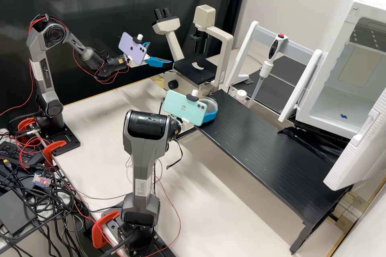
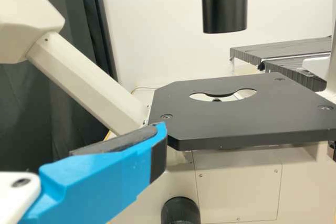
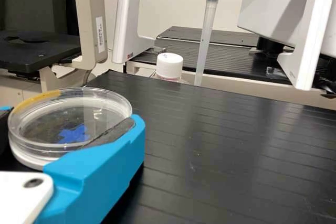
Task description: Move the petri dish to the bench
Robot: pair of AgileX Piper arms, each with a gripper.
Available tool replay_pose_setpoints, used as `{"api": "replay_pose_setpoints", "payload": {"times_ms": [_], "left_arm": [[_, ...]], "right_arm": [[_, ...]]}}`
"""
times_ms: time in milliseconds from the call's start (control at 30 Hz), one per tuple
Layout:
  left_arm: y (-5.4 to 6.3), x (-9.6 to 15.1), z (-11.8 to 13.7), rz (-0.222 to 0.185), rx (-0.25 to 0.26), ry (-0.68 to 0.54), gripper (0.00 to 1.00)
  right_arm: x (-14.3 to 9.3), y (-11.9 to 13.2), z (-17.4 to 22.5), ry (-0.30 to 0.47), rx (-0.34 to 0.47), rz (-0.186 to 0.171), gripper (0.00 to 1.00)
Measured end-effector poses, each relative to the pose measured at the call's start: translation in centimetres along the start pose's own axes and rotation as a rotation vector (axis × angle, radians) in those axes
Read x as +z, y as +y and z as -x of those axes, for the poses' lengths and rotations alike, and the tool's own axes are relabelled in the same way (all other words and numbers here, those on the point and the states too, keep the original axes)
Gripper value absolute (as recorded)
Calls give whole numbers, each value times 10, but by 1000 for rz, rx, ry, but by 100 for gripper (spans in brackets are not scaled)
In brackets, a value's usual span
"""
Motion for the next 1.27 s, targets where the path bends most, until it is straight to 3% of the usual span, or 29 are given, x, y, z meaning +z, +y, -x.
{"api": "replay_pose_setpoints", "payload": {"times_ms": [233, 433, 633, 900, 1100, 1267], "left_arm": [[0, 0, 0, 0, 0, 0, 100], [0, 0, 0, 0, 0, 0, 100], [0, 0, 0, 0, 0, 0, 100], [0, 0, 0, 0, 0, 0, 100], [0, 0, 0, 0, 0, 0, 100], [0, 0, 0, 0, 0, 0, 100]], "right_arm": [[-3, -2, 2, 6, -4, 26, 100], [-4, -1, 4, 13, 7, 27, 100], [-10, 4, 24, 74, 22, 61, 100], [-24, 30, 66, 243, 156, 14, 100], [-17, 45, 84, 279, 204, -7, 100], [-3, 52, 88, 315, 215, -84, 100]]}}
